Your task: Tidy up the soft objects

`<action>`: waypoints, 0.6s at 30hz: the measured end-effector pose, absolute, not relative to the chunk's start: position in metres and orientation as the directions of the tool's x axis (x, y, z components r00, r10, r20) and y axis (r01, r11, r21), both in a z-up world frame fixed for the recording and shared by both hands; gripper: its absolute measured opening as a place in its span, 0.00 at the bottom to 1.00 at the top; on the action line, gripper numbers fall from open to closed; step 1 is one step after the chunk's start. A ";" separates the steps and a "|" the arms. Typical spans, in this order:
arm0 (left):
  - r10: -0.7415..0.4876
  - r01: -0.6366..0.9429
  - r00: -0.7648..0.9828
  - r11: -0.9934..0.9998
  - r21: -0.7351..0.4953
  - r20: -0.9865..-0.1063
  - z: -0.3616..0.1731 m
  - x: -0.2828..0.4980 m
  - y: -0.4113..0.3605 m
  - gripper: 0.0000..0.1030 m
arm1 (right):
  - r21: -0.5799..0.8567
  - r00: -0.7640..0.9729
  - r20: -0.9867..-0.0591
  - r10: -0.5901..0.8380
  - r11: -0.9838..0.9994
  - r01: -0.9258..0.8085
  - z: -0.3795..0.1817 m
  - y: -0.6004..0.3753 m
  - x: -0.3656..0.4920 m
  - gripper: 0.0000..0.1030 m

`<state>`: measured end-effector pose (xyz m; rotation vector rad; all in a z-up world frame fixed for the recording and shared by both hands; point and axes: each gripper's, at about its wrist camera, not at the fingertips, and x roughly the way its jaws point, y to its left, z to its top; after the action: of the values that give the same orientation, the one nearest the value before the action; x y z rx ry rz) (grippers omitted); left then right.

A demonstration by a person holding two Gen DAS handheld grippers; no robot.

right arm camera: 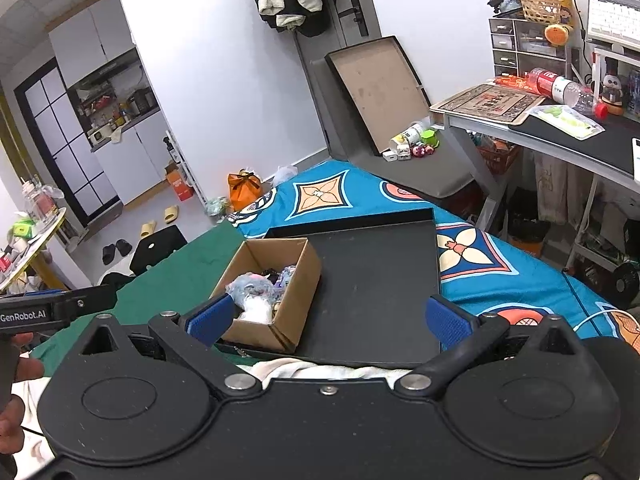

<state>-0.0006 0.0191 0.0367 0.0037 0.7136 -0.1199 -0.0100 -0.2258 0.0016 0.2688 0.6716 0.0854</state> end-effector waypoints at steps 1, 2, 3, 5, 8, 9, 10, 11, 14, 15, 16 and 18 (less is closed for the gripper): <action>-0.108 0.112 0.750 0.993 -0.035 -0.653 0.036 -0.002 0.019 0.99 | 0.273 0.781 -0.602 0.164 0.962 0.009 0.001 -0.226 -0.011 1.00; -0.108 0.115 0.751 0.993 -0.033 -0.652 0.036 -0.002 0.018 0.99 | 0.271 0.781 -0.603 0.161 0.962 0.011 0.002 -0.226 -0.011 1.00; -0.110 0.117 0.751 0.993 -0.033 -0.652 0.036 -0.003 0.018 0.99 | 0.269 0.781 -0.604 0.158 0.963 0.013 0.002 -0.226 -0.011 1.00; -0.125 0.126 0.746 0.991 -0.046 -0.654 0.036 -0.005 0.018 0.99 | 0.262 0.784 -0.602 0.153 0.965 0.013 0.003 -0.225 -0.013 1.00; -0.122 0.124 0.750 0.991 -0.044 -0.650 0.037 -0.006 0.019 0.99 | 0.260 0.784 -0.602 0.151 0.965 0.014 0.003 -0.225 -0.015 1.00; -0.122 0.122 0.749 0.991 -0.045 -0.651 0.037 -0.006 0.019 0.99 | 0.263 0.784 -0.602 0.153 0.965 0.014 0.003 -0.225 -0.015 1.00; -0.125 0.122 0.748 0.991 -0.050 -0.652 0.037 -0.007 0.019 0.99 | 0.265 0.784 -0.602 0.154 0.964 0.014 0.003 -0.226 -0.015 1.00; -0.126 0.122 0.748 0.991 -0.051 -0.652 0.037 -0.007 0.019 0.99 | 0.266 0.784 -0.602 0.153 0.964 0.016 0.003 -0.227 -0.015 1.00; -0.121 0.121 0.748 0.992 -0.046 -0.652 0.037 -0.008 0.019 0.99 | 0.266 0.785 -0.602 0.150 0.964 0.020 0.003 -0.228 -0.016 1.00; -0.122 0.122 0.748 0.992 -0.046 -0.653 0.037 -0.007 0.019 0.99 | 0.267 0.785 -0.601 0.150 0.964 0.020 0.003 -0.228 -0.016 1.00; -0.121 0.122 0.748 0.992 -0.045 -0.653 0.037 -0.008 0.019 0.99 | 0.266 0.785 -0.601 0.150 0.964 0.020 0.003 -0.228 -0.016 1.00; -0.121 0.123 0.748 0.992 -0.043 -0.653 0.037 -0.008 0.019 0.99 | 0.265 0.786 -0.600 0.149 0.964 0.019 0.003 -0.229 -0.016 1.00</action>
<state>-0.0078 0.0187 0.0369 0.0027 0.7137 -0.1331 -0.0163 -0.2287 0.0032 0.2650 0.6655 0.0710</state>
